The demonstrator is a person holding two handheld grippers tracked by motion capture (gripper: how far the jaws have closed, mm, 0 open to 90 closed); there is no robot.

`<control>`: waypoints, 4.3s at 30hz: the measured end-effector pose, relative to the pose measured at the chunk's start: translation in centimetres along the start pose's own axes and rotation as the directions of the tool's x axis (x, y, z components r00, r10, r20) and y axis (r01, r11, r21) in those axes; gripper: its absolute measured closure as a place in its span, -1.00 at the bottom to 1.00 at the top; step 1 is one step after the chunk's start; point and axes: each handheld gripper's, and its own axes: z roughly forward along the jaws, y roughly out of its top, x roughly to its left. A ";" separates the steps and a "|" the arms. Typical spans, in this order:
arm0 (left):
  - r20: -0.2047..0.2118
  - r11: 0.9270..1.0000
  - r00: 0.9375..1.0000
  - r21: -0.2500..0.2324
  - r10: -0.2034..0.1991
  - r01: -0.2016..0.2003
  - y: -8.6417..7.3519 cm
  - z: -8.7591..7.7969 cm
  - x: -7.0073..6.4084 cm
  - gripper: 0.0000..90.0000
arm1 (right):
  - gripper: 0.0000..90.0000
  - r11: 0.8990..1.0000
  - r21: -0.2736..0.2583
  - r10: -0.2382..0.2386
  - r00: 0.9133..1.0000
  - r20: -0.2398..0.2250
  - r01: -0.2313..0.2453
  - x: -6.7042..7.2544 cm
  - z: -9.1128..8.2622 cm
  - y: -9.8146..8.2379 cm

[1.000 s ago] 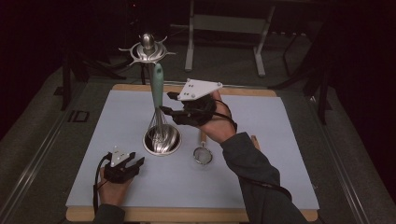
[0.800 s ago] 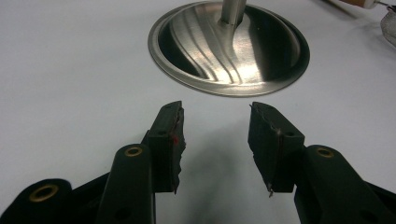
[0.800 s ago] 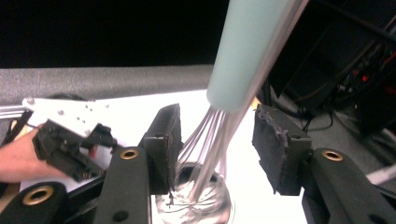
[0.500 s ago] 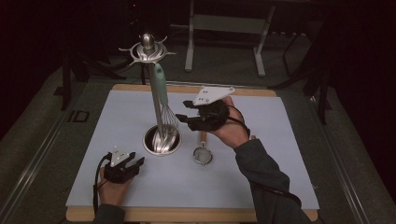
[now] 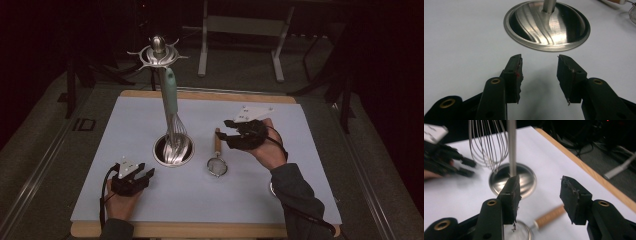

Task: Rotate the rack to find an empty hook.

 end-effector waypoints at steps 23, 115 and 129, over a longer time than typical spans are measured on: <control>0.063 0.975 0.996 -0.205 -0.071 0.082 3.0 -3.6 -0.3 0.51 | 0.05 0.987 0.116 0.093 0.979 0.179 -0.115 -1.8 -0.7 -10.9; 0.093 0.651 0.994 -0.758 0.062 0.030 22.1 -10.8 -1.1 1.00 | 0.02 0.969 0.179 0.127 0.968 0.218 -0.168 -0.8 -0.1 -15.9; 0.069 0.670 0.998 -0.741 0.002 0.050 22.9 -10.3 0.6 1.00 | 0.02 0.969 0.184 0.126 0.968 0.217 -0.167 -0.9 0.1 -16.0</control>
